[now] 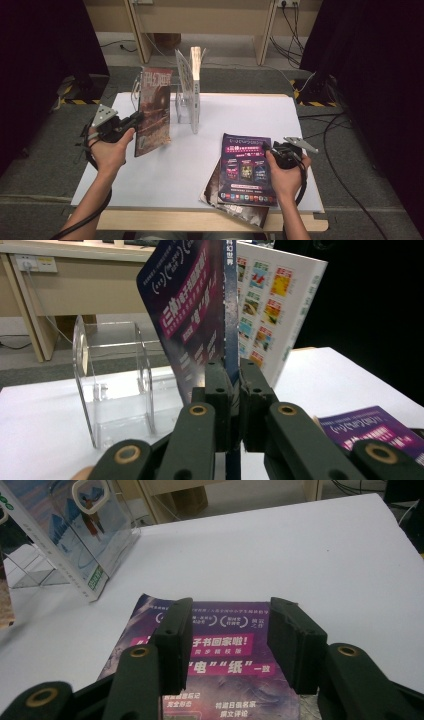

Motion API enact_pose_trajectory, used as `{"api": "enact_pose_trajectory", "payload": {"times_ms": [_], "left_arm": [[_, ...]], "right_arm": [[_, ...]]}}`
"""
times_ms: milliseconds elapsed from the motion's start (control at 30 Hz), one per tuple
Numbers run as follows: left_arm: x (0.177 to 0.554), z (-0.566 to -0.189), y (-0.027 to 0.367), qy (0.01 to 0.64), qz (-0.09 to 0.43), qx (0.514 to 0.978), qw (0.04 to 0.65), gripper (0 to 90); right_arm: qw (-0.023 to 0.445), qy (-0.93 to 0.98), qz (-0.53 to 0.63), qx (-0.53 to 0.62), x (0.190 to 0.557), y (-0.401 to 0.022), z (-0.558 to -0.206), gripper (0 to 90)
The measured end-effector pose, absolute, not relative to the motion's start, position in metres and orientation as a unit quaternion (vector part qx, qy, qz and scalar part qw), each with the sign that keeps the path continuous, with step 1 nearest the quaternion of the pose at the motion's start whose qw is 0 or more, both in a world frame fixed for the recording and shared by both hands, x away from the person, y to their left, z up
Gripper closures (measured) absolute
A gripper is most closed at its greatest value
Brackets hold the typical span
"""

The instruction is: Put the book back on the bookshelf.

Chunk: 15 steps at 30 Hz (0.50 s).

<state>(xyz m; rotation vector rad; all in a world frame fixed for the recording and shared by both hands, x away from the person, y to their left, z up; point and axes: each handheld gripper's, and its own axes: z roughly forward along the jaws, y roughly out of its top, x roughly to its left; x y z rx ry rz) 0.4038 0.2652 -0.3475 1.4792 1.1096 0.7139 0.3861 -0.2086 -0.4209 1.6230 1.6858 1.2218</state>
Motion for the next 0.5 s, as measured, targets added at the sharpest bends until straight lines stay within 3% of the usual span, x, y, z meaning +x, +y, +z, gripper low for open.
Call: {"api": "enact_pose_trajectory", "payload": {"times_ms": [500], "left_arm": [[0.461,-0.333,0.247,0.481,0.322,0.614,0.537,85.0]], "right_arm": [[0.249,0.617,0.448,0.597,0.384,-0.214,-0.423,54.0]]}}
